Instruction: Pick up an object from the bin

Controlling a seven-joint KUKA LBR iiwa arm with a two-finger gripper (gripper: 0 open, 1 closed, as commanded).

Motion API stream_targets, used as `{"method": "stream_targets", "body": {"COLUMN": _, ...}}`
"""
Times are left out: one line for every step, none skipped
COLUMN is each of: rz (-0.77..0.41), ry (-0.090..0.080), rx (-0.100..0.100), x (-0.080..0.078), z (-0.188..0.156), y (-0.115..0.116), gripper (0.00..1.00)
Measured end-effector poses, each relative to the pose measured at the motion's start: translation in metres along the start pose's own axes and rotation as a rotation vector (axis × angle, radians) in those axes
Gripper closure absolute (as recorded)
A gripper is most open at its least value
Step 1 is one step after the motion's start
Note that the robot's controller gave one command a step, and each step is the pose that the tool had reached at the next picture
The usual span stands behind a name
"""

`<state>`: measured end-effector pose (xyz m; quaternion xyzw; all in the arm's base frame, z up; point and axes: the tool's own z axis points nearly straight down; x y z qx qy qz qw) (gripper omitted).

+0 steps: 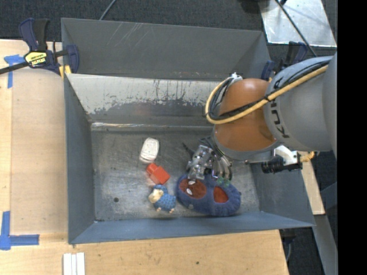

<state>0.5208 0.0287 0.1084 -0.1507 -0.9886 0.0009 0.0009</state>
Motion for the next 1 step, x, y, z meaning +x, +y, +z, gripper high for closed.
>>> {"method": "stream_targets", "body": {"rz": -0.158, "ry": -0.03, "rx": -0.01, "x": 0.0086, "z": 0.0161, "y": -0.0028, "gripper": 0.0}}
